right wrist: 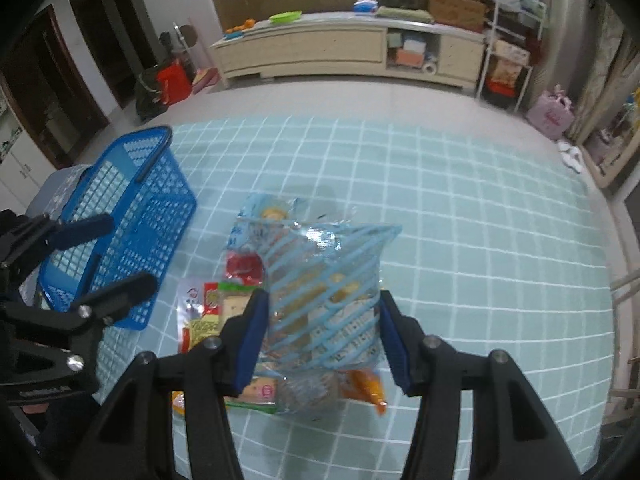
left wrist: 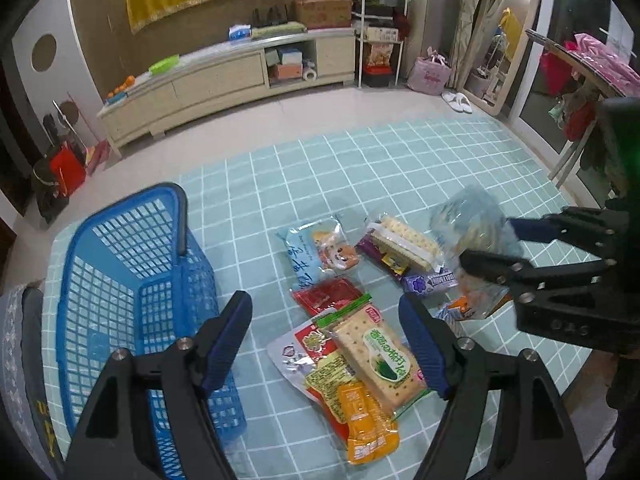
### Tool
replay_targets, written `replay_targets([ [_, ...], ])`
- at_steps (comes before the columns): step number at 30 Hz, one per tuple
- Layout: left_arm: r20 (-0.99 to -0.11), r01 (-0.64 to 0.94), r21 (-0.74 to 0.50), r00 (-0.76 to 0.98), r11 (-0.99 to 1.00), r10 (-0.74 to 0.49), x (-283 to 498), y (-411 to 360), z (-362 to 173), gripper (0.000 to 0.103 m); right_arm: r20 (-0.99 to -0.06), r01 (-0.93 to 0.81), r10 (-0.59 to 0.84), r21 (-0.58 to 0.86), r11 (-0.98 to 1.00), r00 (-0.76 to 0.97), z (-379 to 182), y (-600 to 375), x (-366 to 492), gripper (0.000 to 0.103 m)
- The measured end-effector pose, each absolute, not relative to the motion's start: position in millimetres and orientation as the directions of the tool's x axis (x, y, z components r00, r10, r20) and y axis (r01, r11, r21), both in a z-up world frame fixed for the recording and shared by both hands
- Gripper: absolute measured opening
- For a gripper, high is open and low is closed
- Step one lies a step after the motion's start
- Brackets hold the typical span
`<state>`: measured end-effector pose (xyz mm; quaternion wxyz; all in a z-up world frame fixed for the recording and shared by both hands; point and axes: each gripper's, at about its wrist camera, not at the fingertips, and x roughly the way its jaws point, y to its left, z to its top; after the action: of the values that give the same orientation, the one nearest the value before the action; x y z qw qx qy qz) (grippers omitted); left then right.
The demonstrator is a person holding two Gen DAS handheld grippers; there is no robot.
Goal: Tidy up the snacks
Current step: 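Close the right tool on the clear pastry bag while the left tool grasps the blue cake bag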
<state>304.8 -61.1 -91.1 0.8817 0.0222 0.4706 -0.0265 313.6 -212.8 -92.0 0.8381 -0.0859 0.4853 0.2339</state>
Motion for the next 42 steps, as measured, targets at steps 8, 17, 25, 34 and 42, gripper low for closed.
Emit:
replay_targets([
  [8, -0.876, 0.049, -0.012, 0.481, 0.999, -0.035, 341, -70, -110, 0.078, -0.874, -0.437, 0.254, 0.054, 0.898, 0.414, -98, -218, 335, 0.058],
  [17, -0.929, -0.038, -0.033, 0.37, 0.999, -0.016, 392, -64, -150, 0.078, -0.909, -0.379, 0.219, 0.074, 0.922, 0.356, -118, -226, 372, 0.059],
  [25, -0.957, -0.11, -0.054, 0.288, 0.992, -0.02, 427, -52, -181, 0.078, -0.92, -0.388, 0.206, 0.065, 0.919, 0.334, -133, -221, 386, 0.059],
  [34, -0.968, -0.127, -0.053, 0.251, 0.991, -0.019, 442, -47, -203, 0.078, -0.918, -0.396, 0.229, 0.088, 0.914, 0.324, -143, -226, 390, 0.059],
  [42, -0.974, -0.13, -0.04, 0.228, 0.991, -0.01, 453, -47, -220, 0.079, -0.925, -0.404, 0.228, 0.092, 0.91, 0.305, -150, -222, 392, 0.059],
])
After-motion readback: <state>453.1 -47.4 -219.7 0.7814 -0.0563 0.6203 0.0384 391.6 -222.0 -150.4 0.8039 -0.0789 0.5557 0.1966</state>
